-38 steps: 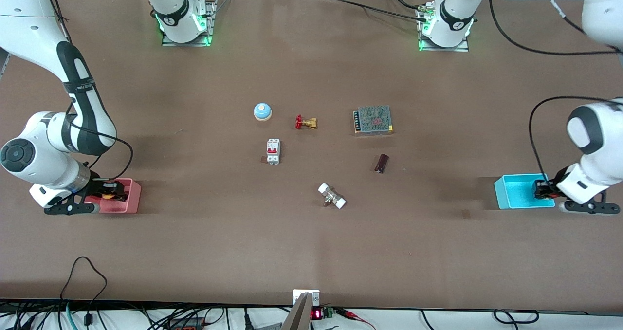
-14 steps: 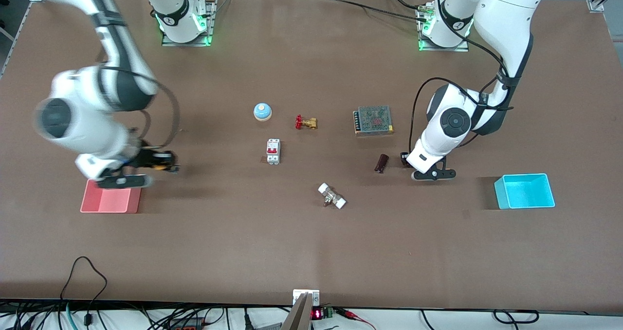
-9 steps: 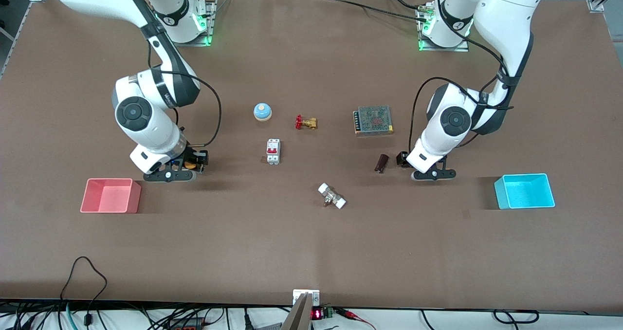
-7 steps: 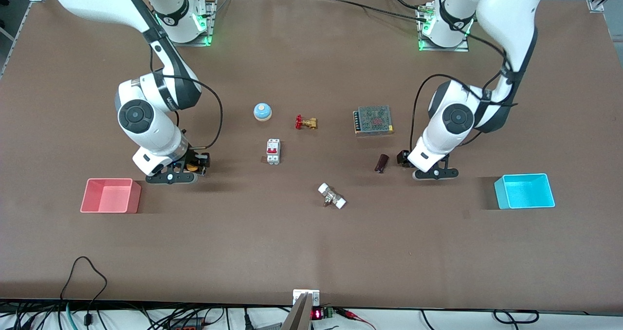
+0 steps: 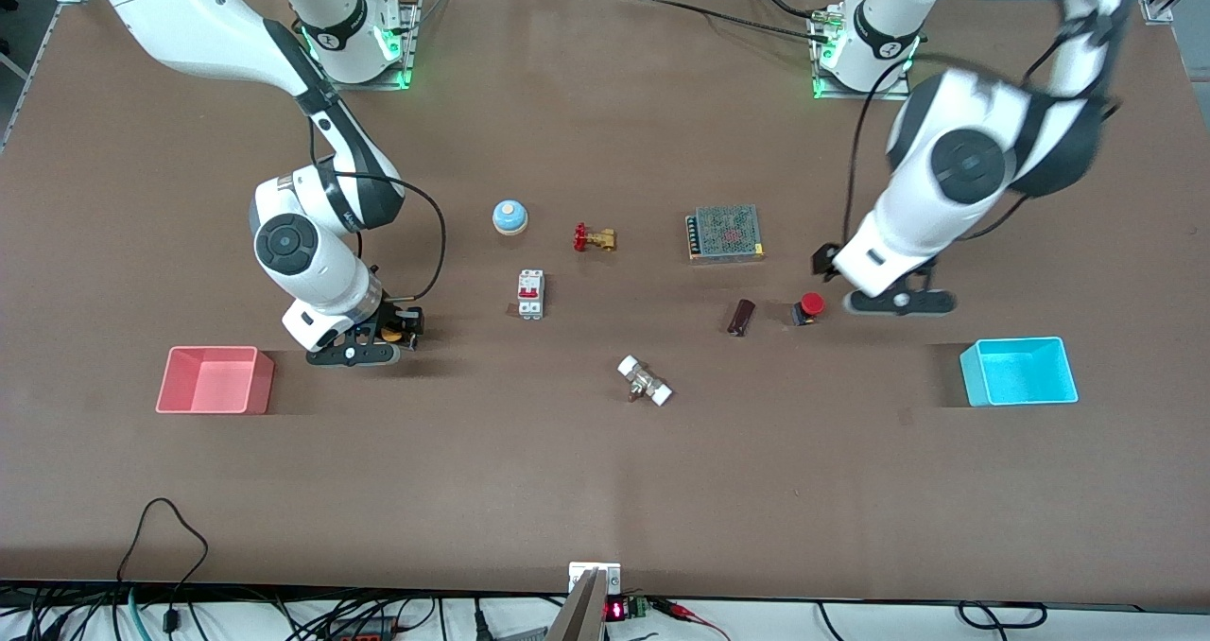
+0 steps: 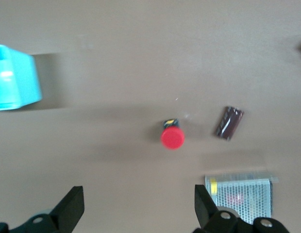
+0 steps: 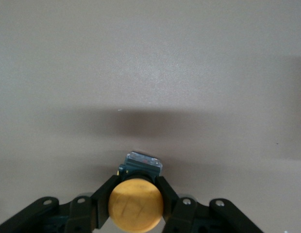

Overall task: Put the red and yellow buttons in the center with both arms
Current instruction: 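Set the red button down with the left gripper and open it, then set the yellow button down with the right gripper and open it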

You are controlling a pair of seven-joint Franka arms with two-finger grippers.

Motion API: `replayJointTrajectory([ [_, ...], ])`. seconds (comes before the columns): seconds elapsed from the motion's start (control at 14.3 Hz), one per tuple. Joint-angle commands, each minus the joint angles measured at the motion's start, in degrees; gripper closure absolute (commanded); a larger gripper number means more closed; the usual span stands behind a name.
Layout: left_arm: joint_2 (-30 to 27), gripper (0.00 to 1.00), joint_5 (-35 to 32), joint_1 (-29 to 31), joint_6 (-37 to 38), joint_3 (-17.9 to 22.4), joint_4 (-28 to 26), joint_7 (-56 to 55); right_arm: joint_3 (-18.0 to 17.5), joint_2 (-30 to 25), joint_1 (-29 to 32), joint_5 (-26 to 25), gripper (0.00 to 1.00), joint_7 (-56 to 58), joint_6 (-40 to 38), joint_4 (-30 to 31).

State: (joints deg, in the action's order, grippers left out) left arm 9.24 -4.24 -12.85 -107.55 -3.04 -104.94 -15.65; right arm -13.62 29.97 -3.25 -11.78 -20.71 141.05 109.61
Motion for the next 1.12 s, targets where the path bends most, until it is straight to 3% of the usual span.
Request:
replayJointTrajectory([
  [0.0,1.05,0.0,-0.59,1.5,14.69,0.14,13.67,4.21,-0.26,-0.71,-0.01,-1.23,0.54,-1.17,0.54,0.51],
  [0.14,0.96,0.0,0.11,3.34,19.65,0.05,18.44,6.84,-0.26,-0.71,-0.01,-1.14,0.29,-1.17,0.54,0.51],
  [0.21,0.79,0.0,0.2,3.53,19.49,0.31,19.15,8.69,-0.26,-0.71,0.08,-1.14,0.22,-1.17,0.46,0.51],
  [0.28,0.35,0.0,-0.06,3.1,19.4,1.36,19.25,10.97,-0.26,-0.71,0.08,-1.14,0.08,-1.26,0.46,0.51],
  [0.35,-0.26,0.0,0.72,4.4,18.79,1.63,19.16,12.3,-0.26,-0.97,0.17,-0.97,0.0,-1.26,0.37,0.43],
  [0.56,-5.09,0.0,1.87,9.67,14.14,1.55,14.7,16.08,-0.53,-5.25,1.92,0.08,0.0,-0.47,-2.95,-0.28],
  [0.77,-10.88,0.0,3.01,12.23,11.76,1.28,8.29,16.62,-0.35,-11.06,4.55,12.71,0.0,3.11,-15.84,-6.75],
  [0.84,-12.47,0.0,2.93,12.23,12.1,1.2,6.09,16.62,-0.27,-12.12,5.26,14.31,0.0,6.36,-20.68,-9.57],
  [1.05,-12.23,0.0,2.58,11.79,12.19,0.5,6.41,16.53,2.1,-17.3,6.76,14.07,0.0,9.11,-31.68,-14.42],
])
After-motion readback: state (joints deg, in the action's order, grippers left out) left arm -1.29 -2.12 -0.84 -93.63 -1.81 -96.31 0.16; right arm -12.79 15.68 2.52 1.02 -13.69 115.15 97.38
